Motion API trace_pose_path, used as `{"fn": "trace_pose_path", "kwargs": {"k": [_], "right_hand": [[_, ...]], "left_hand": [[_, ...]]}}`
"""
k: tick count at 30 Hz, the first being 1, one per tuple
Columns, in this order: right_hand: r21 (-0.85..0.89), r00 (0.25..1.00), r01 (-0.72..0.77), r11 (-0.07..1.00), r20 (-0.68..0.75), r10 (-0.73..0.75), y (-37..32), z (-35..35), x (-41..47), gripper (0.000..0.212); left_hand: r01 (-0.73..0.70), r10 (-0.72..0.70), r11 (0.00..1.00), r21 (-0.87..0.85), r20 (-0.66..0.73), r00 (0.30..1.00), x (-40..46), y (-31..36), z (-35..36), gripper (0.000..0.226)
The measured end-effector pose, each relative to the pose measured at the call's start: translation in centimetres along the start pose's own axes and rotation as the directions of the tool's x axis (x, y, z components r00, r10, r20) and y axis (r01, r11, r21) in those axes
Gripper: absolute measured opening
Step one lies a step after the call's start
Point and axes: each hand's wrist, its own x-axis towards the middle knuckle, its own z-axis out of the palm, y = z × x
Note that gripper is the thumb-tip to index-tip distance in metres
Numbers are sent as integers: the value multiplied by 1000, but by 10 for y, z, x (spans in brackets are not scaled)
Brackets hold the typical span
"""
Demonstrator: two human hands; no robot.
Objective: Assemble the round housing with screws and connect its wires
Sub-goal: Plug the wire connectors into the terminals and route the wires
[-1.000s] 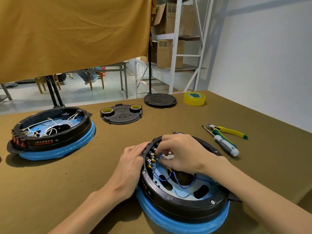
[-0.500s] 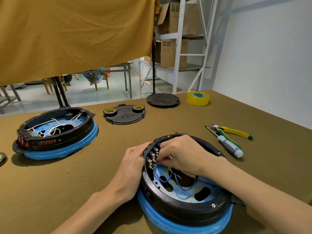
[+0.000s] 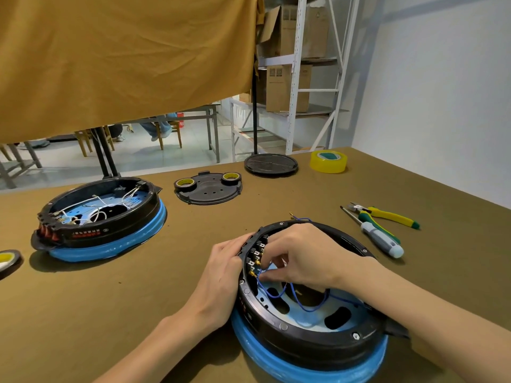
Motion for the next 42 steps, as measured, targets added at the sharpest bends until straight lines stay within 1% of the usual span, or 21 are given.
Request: {"fn": "trace_pose_path", "kwargs": {"k": [4,9,14,17,21,24,27,29,31,33,35,37,39,42], "right_hand": [[-6,1000,26,1000,-5,-26,0,1,-1,15],[20,1000,-11,1000,-3,11,0,3,0,15],[18,1000,-21,1000,-9,21,-1,3,1,16],[15,999,-31,999,-9,31,-2,2,0,17],[29,999,-43,999,-11,43,-1,2,1,18],[30,999,-46,998,-24,47,1,3,1,20],[50,996,-80,995,-42,83,4,4,1,22],[75,993,-103,992,-42,107,5,5,1,22],[119,990,-129,985,-36,134,6,6,-1,20],[227,987,-145,963,-32,156,7,3,-4,14],[384,980,-163,909,-44,194,8,-3,-7,7],[472,969,-189,861,-51,240,8,-10,-10,8],[485,968,-227,844,17,250,4,-15,-16,16],[390,945,-301,870,242,218,-6,-21,-31,29]], "left_hand": [[13,-13,1000,1,-3,1000,0,-3,1,42],[26,-26,1000,-11,7,1000,0,-3,0,41],[47,-47,999,-26,5,999,-1,-5,0,46],[59,-59,998,1,30,998,-2,-6,-2,51],[90,-97,991,96,81,992,-2,-7,-6,71],[109,-120,985,136,79,990,-2,-6,-6,68],[102,-117,979,177,75,990,-5,-1,-6,62],[111,-115,981,159,16,993,-9,3,-2,60],[129,-122,986,102,-79,989,-12,7,4,60],[143,-125,985,94,-174,977,-15,10,4,53],[150,-113,981,120,-268,957,-18,11,1,37],[122,-51,977,173,-365,929,-19,14,-2,30],[91,-14,979,181,-390,921,-22,20,-2,31],[89,-27,983,160,-354,935,-24,26,-3,38]]}}
